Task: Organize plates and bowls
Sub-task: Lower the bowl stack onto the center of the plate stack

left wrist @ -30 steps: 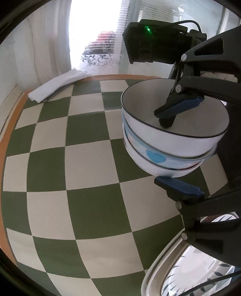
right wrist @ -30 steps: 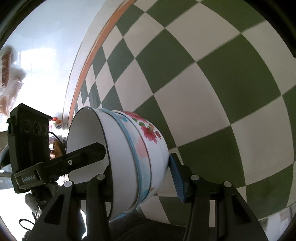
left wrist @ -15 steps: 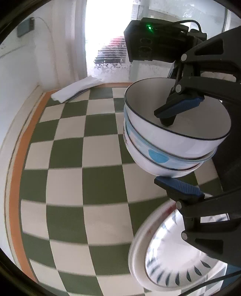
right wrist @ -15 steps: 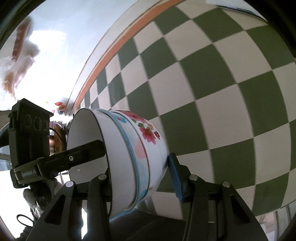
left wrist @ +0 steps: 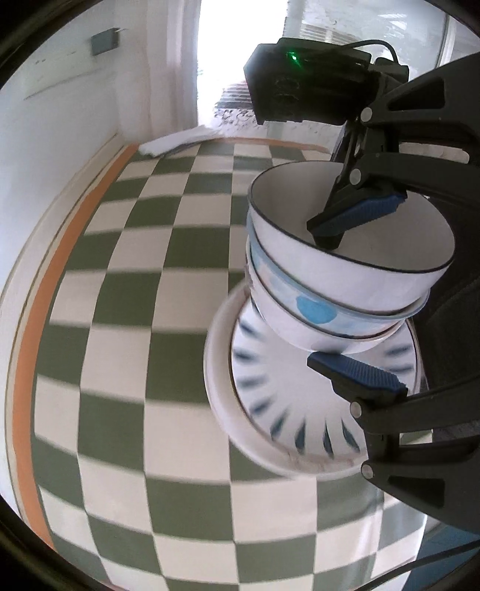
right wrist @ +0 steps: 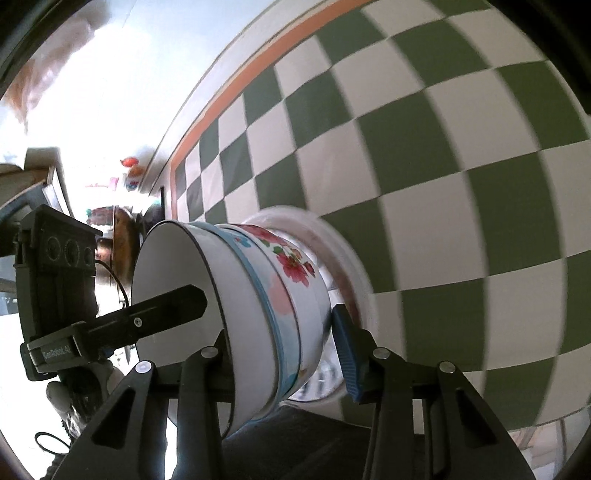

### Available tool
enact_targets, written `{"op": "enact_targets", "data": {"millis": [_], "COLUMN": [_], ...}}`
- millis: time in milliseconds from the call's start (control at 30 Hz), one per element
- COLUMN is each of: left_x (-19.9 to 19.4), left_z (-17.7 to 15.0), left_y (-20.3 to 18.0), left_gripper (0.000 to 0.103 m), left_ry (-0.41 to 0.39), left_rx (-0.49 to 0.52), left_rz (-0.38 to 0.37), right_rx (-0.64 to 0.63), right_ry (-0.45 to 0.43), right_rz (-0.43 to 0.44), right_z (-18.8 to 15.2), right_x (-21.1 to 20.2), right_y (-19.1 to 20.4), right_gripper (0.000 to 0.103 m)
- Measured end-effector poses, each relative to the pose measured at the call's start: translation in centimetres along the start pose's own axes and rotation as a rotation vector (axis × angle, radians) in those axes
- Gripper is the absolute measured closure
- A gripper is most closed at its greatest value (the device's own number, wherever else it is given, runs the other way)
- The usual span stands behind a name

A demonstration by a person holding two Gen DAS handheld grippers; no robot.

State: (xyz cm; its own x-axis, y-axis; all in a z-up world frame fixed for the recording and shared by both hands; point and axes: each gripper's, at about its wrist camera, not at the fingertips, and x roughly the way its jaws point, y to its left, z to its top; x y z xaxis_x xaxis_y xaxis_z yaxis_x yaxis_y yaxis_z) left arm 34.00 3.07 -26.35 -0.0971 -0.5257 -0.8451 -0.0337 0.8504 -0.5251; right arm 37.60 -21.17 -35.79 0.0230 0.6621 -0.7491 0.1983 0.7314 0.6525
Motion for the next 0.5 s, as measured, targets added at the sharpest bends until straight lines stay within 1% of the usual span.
{"op": "enact_targets", "data": {"millis": [167, 233, 267, 333, 467, 500], "left_x": [-0.4, -0.4, -0.5, -0.5, -0.3, -0.1], "left_z": [-0.2, -0.1, 0.1, 0.5, 0.8, 0.8], "left_y": [3.0, 4.0, 4.3, 4.7, 4.8, 4.8], "left_gripper": [0.041, 0.041, 0.041, 0.041, 0.041, 0.041], "left_ry": [-0.010, -0.014, -0.020, -0.019, -0.011, -0.006], "left_rx": [-0.033, -0.058, -0.063, -0.071, -0.066, -0.070], "left_rz": [0.002, -0.017, -0.021, -0.034, -0.033, -0.036], "right_rx": [-0.027, -0.028, -0.020, -0.018, -0.020, -0.020], "right_ry": [0.039, 0.052, 0.056, 0.049, 0.028, 0.023], "right_rz": [-0.022, -0.034, -0.029, -0.037, -0.075, -0.083], "right_z": [-0.6, -0.7, -0.7, -0.8, -0.9, -0.6], "right_x": [3.5, 4.4, 4.6, 4.7, 4.6, 5.5], "right_y": [1.6, 1.6, 1.5, 1.6, 2.0, 2.9], "right_gripper": [0.063, 0.063, 0.066, 0.070, 0.070, 0.070]}}
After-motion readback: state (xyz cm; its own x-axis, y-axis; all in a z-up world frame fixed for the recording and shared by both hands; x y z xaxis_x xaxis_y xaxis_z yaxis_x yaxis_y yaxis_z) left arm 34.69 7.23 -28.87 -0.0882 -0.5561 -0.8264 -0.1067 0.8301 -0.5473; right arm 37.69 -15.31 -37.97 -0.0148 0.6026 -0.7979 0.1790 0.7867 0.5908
